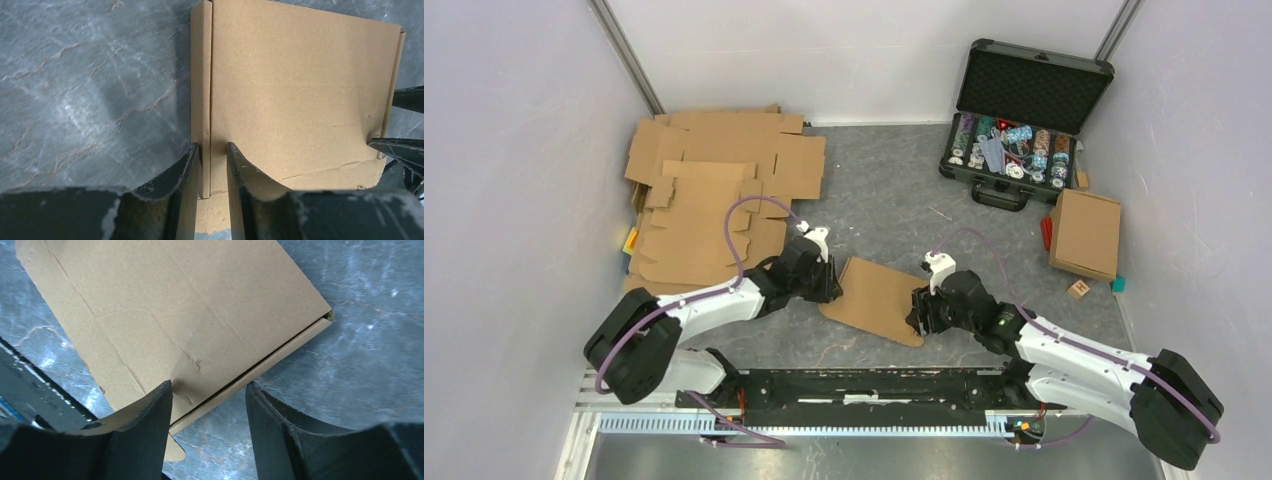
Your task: Fold the paper box
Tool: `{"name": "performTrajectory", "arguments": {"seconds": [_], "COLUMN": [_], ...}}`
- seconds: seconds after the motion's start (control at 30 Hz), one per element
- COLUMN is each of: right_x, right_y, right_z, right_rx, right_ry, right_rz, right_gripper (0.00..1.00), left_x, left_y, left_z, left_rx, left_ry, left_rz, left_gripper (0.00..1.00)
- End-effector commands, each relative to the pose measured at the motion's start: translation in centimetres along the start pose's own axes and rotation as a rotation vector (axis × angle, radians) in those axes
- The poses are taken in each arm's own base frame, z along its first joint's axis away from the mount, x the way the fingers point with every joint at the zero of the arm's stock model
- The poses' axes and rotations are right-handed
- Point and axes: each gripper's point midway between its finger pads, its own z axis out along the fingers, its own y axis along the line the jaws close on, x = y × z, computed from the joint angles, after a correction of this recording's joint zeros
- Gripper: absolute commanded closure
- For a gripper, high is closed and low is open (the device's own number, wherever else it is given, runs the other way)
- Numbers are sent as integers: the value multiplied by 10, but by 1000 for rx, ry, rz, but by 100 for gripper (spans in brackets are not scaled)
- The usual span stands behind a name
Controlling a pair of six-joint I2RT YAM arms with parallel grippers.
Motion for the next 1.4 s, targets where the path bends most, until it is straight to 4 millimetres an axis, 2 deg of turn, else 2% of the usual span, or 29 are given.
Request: {"name": "performTrajectory", "arguments": {"seconds": [0.0, 0.1, 0.17, 0.2, 0.3, 0.4, 0.5, 0.67, 0.83, 0.9, 1.0, 1.07, 1.1, 1.13, 1.17, 1.23, 1.27, 1.37], "right_x": [-24, -31, -33, -36, -48, -65, -80, -99, -119, -121, -119, -121, -122, -125, -126, -131, -133, -136], "right_y": [-6, -10, -13, -14, -17, -10, 2, 7, 13, 21, 20, 15, 11, 10, 9, 11, 11, 5], "right_z": [-9, -18, -23, -26, -34, -39, -40, -30, -15, -8, 1, 6, 9, 11, 14, 22, 26, 39], "right_rx": [42, 66, 88, 97, 133, 120, 74, 76, 78, 43, 38, 70, 88, 97, 102, 89, 90, 112], "right_ry": [-31, -15, -9, -9, -19, -59, -83, -122, -176, -174, -177, -191, -196, -202, -201, -201, -196, -174], "right_rz": [-120, -195, -221, -232, -253, -281, -319, -334, -299, -293, -272, -253, -243, -238, -230, -223, -219, -208], "right_gripper": [38, 28, 10, 2, 2, 2, 2, 2, 4, 11, 35, 57, 73, 92, 100, 100, 100, 100], "left_x": [-5, -13, -18, -21, -28, -39, -40, -18, 16, 25, 34, 39, 42, 46, 50, 57, 59, 63], "left_y": [-19, -17, -16, -15, -12, -16, -14, -7, -16, -12, -11, -12, -13, -14, -15, -17, -18, -19], "left_z": [7, 1, -3, -5, -13, -28, -44, -59, -67, -73, -81, -81, -80, -78, -75, -69, -67, -63], "left_rx": [81, 69, 57, 46, 16, 27, 26, 52, 196, 182, 185, 199, 209, 218, 229, 250, 256, 250], "left_ry": [23, -20, -38, -41, -51, -112, -149, -158, -142, -116, -91, -75, -65, -55, -44, -25, -18, -10], "left_rz": [4, 15, 29, 35, 32, 9, 2, -69, -180, -186, -187, -197, -204, -210, -218, -225, -226, -223], "left_gripper": [69, 69, 64, 59, 49, 41, 40, 40, 50, 54, 59, 65, 71, 75, 79, 94, 98, 98]}}
